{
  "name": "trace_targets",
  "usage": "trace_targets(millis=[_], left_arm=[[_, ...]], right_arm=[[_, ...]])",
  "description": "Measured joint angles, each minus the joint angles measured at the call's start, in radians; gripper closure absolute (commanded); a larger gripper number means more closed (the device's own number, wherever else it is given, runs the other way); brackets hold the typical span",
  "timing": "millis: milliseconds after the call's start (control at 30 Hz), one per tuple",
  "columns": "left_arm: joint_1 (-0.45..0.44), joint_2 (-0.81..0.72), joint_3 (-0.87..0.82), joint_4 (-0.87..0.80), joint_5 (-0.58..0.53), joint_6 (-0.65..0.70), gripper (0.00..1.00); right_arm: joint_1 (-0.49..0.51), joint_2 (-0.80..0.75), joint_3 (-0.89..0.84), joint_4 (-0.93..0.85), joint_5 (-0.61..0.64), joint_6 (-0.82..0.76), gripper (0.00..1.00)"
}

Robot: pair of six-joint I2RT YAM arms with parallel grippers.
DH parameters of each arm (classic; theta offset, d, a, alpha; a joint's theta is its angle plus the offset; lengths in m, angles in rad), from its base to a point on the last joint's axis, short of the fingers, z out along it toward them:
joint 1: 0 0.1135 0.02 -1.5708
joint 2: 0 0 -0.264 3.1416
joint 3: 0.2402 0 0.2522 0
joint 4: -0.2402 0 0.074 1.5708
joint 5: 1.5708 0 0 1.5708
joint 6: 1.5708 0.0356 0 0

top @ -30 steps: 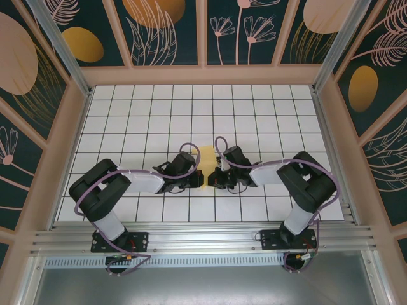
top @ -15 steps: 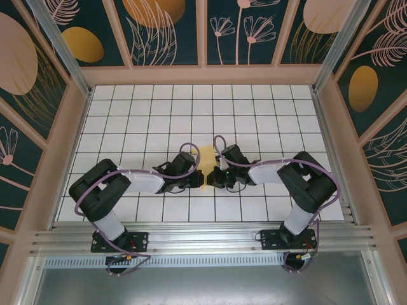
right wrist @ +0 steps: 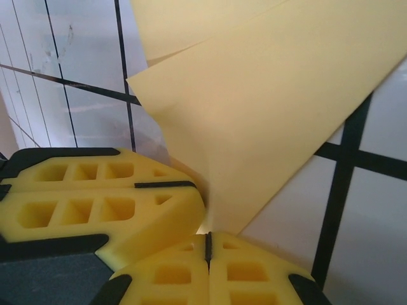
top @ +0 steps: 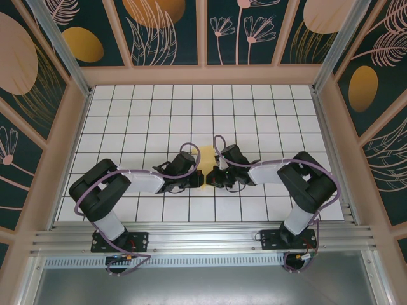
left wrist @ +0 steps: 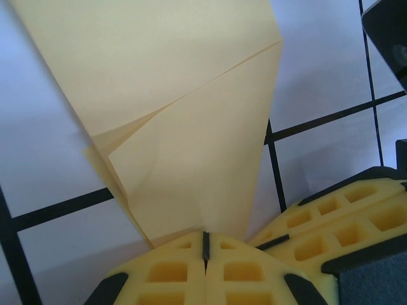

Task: Fold a paper plane with a square sheet of paper (pick it up from the middle)
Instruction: Third fold the triangle at the center of the table.

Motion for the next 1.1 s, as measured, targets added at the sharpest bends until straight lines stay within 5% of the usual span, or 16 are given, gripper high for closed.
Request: trace_targets(millis=[533,1100], left_arm=[[0.002,0.0,0.002,-0.004,-0.001,0.008,1.0],[0.002,0.001,0.0,-0.003,0.0,0.016,1.0]], right_arm=[[-0.01,0.037,0.046,-0.052,0.006,-0.01,0.96],[-0.208,0.098,0.09,-0.011,-0.038,-0.074,0.95]])
